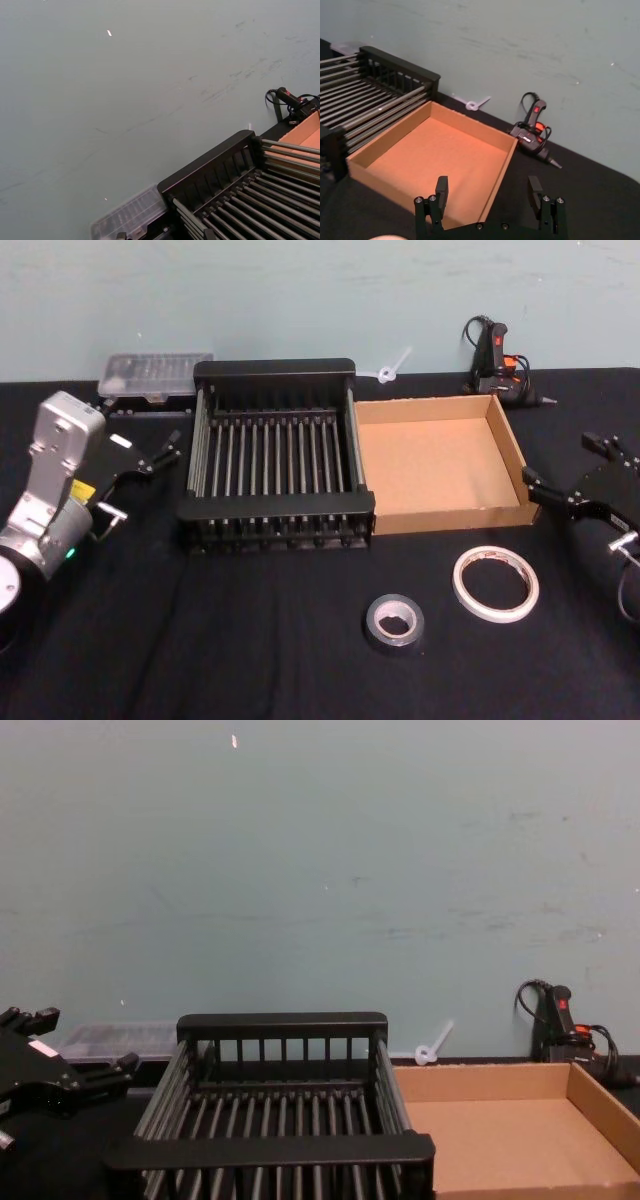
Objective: Pick up the white tape and place it into the black box , Pick up the silver tape and place it into the brown box.
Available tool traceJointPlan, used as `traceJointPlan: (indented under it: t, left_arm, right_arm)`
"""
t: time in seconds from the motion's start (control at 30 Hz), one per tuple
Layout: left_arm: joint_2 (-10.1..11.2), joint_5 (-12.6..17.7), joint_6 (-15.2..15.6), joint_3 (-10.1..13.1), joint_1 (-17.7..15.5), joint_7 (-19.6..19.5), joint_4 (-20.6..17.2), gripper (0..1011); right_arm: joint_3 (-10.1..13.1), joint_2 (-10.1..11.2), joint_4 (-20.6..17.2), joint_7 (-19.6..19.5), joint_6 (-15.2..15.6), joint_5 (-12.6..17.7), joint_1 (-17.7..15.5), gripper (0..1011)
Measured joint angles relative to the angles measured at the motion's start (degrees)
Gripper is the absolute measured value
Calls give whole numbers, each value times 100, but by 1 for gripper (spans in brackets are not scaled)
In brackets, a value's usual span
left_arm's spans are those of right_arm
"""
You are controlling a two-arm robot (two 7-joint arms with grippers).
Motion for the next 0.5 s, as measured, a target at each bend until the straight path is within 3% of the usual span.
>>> traceJointPlan:
  t: [0.5]
  left_arm:
    - [0, 0, 0, 0, 0, 0, 0, 1002]
  right_arm:
    - [258, 39, -475, 301, 638, 262, -559, 1002]
